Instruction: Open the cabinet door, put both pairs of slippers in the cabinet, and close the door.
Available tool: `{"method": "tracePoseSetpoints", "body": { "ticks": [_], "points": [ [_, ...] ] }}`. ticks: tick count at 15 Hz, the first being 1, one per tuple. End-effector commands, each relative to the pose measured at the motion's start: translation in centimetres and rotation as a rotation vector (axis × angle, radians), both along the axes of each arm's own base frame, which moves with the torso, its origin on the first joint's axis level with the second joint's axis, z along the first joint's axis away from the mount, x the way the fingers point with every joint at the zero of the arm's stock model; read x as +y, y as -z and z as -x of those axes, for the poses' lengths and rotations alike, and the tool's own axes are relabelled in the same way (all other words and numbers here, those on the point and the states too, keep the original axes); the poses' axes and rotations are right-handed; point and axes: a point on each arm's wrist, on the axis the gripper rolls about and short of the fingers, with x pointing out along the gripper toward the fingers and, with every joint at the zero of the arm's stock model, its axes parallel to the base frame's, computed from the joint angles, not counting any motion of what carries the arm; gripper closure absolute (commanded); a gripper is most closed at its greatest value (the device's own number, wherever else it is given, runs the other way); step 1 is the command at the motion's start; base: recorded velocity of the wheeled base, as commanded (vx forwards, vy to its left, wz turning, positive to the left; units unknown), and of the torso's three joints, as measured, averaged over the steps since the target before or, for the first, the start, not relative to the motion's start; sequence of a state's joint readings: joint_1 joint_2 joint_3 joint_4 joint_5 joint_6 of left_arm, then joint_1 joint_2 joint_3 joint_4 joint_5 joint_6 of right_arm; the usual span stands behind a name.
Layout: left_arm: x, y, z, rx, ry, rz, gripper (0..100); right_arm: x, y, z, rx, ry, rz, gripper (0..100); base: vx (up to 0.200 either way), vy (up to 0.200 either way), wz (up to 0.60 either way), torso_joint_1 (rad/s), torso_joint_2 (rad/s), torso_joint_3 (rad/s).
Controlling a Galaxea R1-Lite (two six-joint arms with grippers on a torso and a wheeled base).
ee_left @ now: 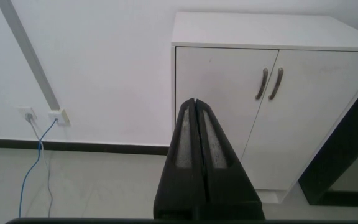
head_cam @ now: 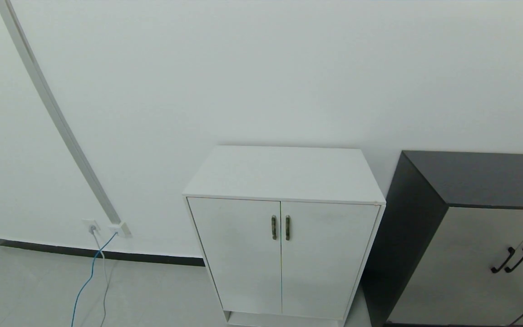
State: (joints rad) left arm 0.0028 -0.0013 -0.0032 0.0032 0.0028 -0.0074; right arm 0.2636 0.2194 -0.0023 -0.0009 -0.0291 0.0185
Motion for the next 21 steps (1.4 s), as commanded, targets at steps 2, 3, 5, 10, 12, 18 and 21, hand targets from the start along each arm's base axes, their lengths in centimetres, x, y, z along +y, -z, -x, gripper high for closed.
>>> {"method": "tracePoseSetpoints", "body": {
  "ticks": [2,3,5,10,12,18,21],
  "points": [
    [0.0,0.0,0.0,0.001,-0.001,0.0,100,0.0,0.1,0.5,-0.064,0.118,-0.007,100,0.0,0.0,0.0,0.0,0.0,0.0],
    [0.0,0.0,0.0,0.001,-0.001,0.0,100,0.0,0.1,0.9,-0.105,0.135,-0.016,100,0.0,0.0,0.0,0.0,0.0,0.0],
    [0.0,0.0,0.0,0.001,-0.001,0.0,100,0.0,0.1,1.0,-0.117,0.153,-0.023,100,0.0,0.0,0.0,0.0,0.0,0.0],
    [0.0,0.0,0.0,0.001,-0.001,0.0,100,0.0,0.2,1.0,-0.12,0.233,-0.047,100,0.0,0.0,0.0,0.0,0.0,0.0],
    [0.0,0.0,0.0,0.001,-0.001,0.0,100,0.0,0.2,1.1,-0.138,0.257,-0.05,100,0.0,0.0,0.0,0.0,0.0,0.0],
    [0.0,0.0,0.0,0.003,0.001,-0.001,100,0.0,0.3,1.7,-0.217,0.327,-0.086,100,0.0,0.0,0.0,0.0,0.0,0.0],
    [0.0,0.0,0.0,0.001,-0.001,0.0,100,0.0,0.3,1.7,-0.217,0.324,-0.089,100,0.0,0.0,0.0,0.0,0.0,0.0]
  ]
}}
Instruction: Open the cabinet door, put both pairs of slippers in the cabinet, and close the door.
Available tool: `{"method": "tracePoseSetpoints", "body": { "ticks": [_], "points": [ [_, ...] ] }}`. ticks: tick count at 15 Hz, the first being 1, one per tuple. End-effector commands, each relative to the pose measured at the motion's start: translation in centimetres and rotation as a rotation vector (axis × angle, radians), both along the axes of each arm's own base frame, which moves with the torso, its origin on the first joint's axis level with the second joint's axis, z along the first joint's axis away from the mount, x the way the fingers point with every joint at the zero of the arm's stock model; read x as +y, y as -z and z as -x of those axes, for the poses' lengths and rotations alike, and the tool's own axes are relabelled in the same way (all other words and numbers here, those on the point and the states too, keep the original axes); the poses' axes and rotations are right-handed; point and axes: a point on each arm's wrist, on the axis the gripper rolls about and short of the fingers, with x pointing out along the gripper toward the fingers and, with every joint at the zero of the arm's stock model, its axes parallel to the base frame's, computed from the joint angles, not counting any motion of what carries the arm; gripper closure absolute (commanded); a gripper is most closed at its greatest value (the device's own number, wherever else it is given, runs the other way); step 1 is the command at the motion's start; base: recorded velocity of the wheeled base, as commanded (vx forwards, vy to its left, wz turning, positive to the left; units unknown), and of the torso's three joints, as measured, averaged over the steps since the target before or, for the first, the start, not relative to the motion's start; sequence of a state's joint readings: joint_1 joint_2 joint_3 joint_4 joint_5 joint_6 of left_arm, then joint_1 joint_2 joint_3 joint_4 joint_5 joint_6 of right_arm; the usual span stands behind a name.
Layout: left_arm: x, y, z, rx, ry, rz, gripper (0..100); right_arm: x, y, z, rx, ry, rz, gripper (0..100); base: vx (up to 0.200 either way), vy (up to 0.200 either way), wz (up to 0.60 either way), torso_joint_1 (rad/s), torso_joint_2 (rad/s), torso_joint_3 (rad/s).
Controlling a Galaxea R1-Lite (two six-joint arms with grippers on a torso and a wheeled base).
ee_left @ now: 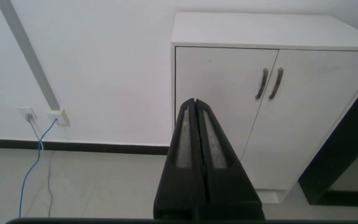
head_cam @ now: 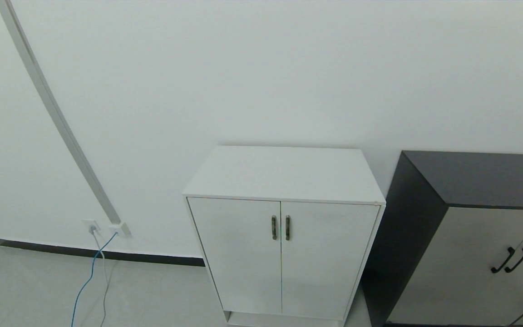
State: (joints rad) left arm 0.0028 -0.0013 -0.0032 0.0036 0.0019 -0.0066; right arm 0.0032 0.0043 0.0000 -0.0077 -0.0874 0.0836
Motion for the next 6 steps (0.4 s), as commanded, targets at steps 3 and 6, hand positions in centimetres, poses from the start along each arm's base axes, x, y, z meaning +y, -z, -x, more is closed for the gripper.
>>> {"method": "tracePoseSetpoints", "body": {
  "ticks": [3,6],
  "points": [
    [0.0,-0.01,-0.01,0.001,-0.001,0.001,100,0.0,0.01,0.02,-0.003,0.0,0.002,100,0.0,0.0,0.0,0.0,0.0,0.0],
    [0.0,-0.01,-0.01,0.001,-0.001,0.001,100,0.0,0.01,0.02,-0.003,0.0,0.002,100,0.0,0.0,0.0,0.0,0.0,0.0]
  ]
}}
